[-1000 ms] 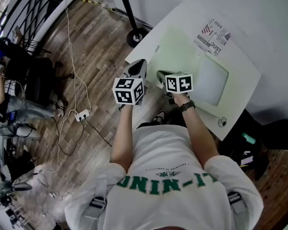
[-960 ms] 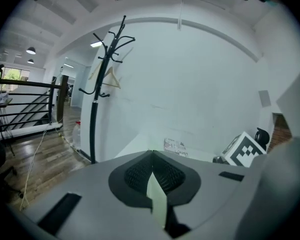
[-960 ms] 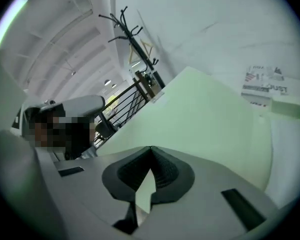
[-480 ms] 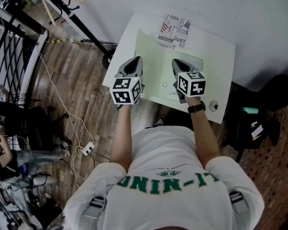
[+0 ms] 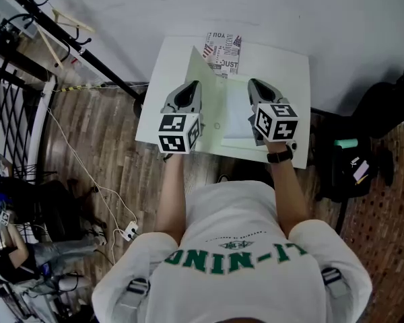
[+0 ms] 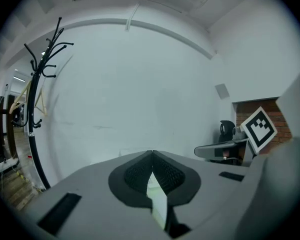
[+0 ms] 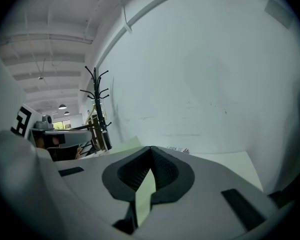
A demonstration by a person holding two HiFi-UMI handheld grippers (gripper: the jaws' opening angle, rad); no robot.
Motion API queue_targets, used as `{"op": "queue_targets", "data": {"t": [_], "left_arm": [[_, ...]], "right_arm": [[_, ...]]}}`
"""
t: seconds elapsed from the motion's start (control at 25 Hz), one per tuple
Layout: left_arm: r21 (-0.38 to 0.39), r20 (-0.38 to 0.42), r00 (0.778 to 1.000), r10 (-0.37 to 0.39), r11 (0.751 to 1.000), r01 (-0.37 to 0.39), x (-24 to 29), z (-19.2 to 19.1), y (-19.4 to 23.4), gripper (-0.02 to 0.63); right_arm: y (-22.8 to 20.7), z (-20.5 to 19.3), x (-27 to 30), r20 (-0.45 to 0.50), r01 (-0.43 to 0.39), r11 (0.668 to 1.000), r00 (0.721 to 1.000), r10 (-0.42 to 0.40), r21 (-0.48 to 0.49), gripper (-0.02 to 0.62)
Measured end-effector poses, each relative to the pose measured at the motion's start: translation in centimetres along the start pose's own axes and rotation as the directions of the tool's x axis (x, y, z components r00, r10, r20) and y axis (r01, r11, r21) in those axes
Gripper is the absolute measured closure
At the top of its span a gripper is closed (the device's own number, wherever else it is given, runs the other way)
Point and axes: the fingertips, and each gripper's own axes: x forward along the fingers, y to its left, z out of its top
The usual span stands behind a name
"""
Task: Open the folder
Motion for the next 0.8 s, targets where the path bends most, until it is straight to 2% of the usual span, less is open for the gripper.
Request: {"op": "queue_targets", "data": {"t": [0.28,0.64,0.8], "left_arm": [[0.027,0.076,0.992,-0.102,0.995,0.100,1.1,3.8,-3.7,0.591],[0.065,0.081,0.981,-0.176,0.983,0.171,3.0,4.0,-8.0,0.592],[0.070,0.087,0.976,-0.201,0.978,0.195,3.3,4.4,-9.7,0.591]], "right_arm": [[-0.8,1.6,-3.2,0.072,0.094,0.996,0.993,-0.093,-0.004,0.581],[-4.3,4.2,-9.2,0.168,0.256,0.967,0.953,-0.251,-0.004,0.581],[-5.2,5.0,-11.5,0.192,0.295,0.955,0.938,-0.290,0.000,0.581]]}}
